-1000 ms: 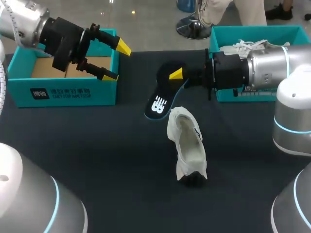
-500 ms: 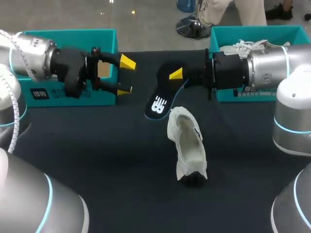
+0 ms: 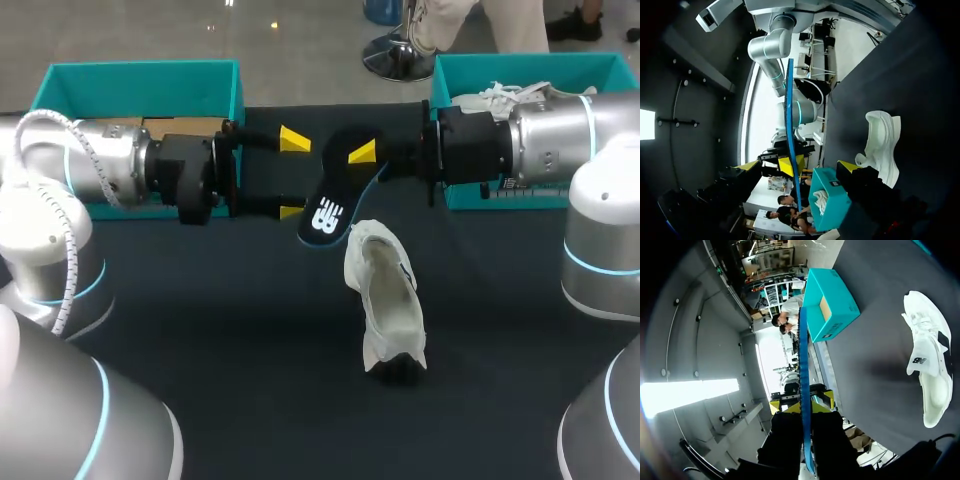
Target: Take the shoe out of the shoebox, open the shoe tongue, remove and reinsert the insole, then place the shoe into the shoebox
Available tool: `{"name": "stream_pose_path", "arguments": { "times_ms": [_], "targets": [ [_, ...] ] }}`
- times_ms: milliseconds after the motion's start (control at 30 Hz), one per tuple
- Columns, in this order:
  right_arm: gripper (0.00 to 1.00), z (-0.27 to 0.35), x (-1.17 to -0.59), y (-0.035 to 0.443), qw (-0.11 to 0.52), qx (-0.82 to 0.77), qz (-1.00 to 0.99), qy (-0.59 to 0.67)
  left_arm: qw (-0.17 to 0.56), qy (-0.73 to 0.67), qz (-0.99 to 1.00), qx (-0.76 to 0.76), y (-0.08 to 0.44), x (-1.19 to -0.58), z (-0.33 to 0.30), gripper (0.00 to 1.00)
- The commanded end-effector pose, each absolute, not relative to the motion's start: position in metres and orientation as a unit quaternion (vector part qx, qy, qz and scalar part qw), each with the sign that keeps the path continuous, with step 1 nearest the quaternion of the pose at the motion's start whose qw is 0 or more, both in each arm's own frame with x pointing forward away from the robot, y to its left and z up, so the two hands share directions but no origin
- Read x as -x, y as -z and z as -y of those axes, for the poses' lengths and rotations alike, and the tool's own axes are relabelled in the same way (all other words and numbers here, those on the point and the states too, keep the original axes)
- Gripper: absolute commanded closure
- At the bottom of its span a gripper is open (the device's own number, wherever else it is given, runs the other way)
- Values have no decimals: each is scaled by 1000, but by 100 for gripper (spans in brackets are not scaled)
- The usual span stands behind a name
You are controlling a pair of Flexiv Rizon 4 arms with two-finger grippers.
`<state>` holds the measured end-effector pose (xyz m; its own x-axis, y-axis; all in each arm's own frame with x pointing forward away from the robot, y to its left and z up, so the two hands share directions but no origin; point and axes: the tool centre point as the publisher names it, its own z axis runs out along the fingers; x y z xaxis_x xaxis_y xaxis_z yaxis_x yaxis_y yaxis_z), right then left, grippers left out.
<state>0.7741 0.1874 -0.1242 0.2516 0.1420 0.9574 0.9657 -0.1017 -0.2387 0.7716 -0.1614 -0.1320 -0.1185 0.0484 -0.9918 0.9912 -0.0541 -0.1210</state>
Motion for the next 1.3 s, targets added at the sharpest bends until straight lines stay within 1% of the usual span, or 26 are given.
{"name": "stream_pose_path", "arguments": {
  "times_ms": [33,567,633,667,733,767,833,1100,1167,1300],
  "targets": [
    [100,-189,-774,125,496,616,450,415,437,538,-530,-489,139,-786,175,0],
    [100,-189,-774,125,496,616,450,415,439,535,-537,-482,138,-797,196,0],
    [100,-189,-774,125,496,616,450,415,439,536,-535,-483,138,-798,199,8],
    [100,-189,-774,125,496,616,450,415,440,538,-533,-483,138,-798,200,15],
    [100,-189,-774,125,496,616,450,415,439,539,-533,-483,138,-798,202,47],
    [100,-189,-774,125,496,616,450,415,439,539,-533,-482,139,-798,203,52],
    [100,-189,-774,125,496,616,450,415,438,540,-533,-481,139,-798,204,59],
    [100,-189,-774,125,496,616,450,415,435,542,-534,-481,138,-798,212,58],
    [100,-189,-774,125,496,616,450,415,436,542,-533,-481,138,-797,214,61],
    [100,-189,-774,125,496,616,450,415,436,541,-533,-482,137,-797,214,62]
  ]
}}
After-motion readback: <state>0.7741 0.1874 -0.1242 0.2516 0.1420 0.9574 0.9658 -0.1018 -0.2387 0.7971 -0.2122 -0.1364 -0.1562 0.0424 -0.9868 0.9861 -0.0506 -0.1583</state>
